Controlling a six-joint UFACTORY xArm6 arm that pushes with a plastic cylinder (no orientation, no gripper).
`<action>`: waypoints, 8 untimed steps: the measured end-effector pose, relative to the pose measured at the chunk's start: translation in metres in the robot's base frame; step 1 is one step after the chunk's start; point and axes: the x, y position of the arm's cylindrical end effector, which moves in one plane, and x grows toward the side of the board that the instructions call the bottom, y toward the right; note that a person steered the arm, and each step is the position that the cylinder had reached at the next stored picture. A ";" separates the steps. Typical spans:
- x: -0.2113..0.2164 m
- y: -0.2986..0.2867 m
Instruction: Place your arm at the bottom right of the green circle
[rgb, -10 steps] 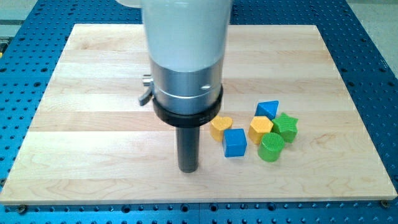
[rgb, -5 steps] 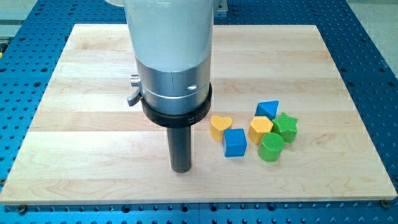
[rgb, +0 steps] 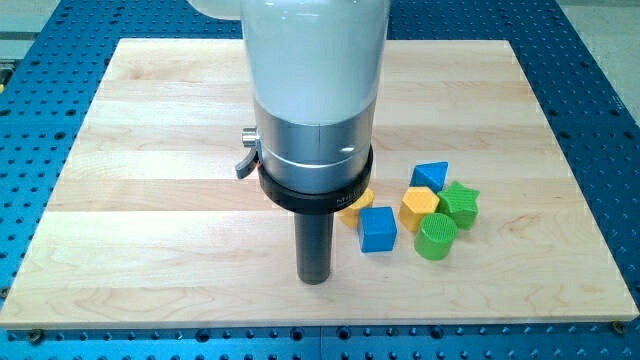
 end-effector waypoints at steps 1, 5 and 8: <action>0.000 0.000; 0.031 0.015; 0.001 0.156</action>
